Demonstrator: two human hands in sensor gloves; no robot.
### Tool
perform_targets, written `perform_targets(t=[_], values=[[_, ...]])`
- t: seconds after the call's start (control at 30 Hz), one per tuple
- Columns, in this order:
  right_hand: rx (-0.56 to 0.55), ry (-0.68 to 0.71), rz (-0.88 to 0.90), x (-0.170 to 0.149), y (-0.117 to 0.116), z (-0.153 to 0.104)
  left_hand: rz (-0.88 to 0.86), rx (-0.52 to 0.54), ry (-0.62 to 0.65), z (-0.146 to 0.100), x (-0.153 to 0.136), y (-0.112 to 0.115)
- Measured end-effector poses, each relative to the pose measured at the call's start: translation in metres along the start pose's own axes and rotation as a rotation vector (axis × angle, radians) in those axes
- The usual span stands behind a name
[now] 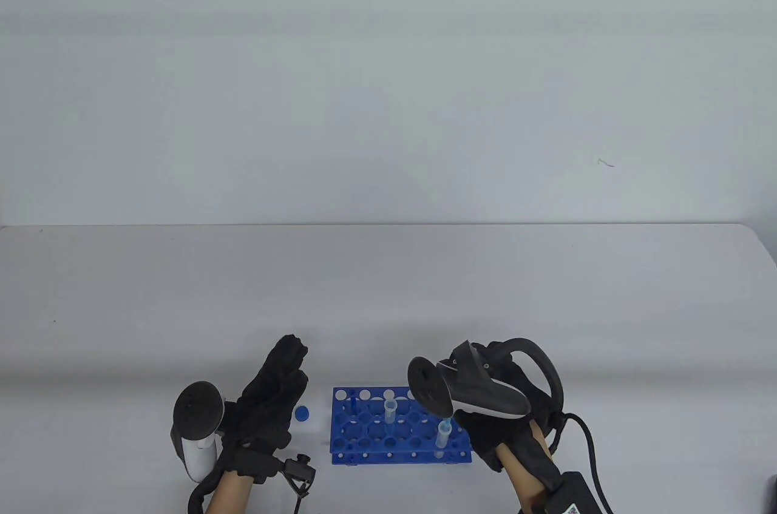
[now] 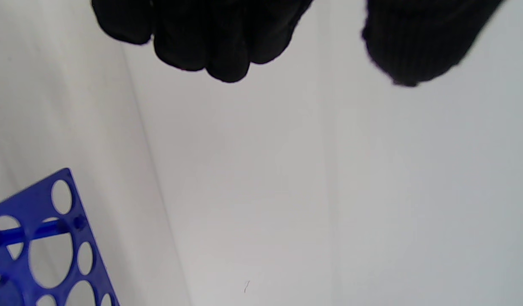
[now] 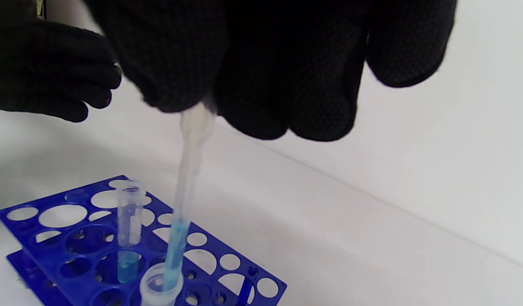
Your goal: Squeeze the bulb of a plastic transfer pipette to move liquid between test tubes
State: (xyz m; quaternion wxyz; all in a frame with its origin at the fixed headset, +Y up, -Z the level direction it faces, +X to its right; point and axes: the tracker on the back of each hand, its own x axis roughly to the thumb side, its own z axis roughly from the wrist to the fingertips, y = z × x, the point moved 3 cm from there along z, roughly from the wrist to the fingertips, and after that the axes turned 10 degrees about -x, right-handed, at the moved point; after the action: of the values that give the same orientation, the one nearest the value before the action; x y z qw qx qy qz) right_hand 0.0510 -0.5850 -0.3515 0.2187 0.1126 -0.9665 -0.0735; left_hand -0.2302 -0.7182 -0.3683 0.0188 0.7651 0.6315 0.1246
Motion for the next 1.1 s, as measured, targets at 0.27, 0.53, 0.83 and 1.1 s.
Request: perform_targets(t=[0.27,0.53,0.83,1.1], values=[[0.009,0.025,-0.036,0.0055,-0.0088,0.0045,-0.001,0.0,0.001,0.0002,-0.0001,-0.0001],[0.002,0.038,-0.036,0.006,-0.0091,0.005,-0.001,0.0,0.001,0.0002,0.0,-0.0004],[-0.025,0.047,-0.031,0.0047,-0.0079,0.0046,-0.002,0.0,0.002,0.0002,0.0,-0.0004],[-0.027,0.041,-0.026,0.0019,-0.008,0.004,-0.002,0.0,0.002,0.0002,0.0,-0.0004]])
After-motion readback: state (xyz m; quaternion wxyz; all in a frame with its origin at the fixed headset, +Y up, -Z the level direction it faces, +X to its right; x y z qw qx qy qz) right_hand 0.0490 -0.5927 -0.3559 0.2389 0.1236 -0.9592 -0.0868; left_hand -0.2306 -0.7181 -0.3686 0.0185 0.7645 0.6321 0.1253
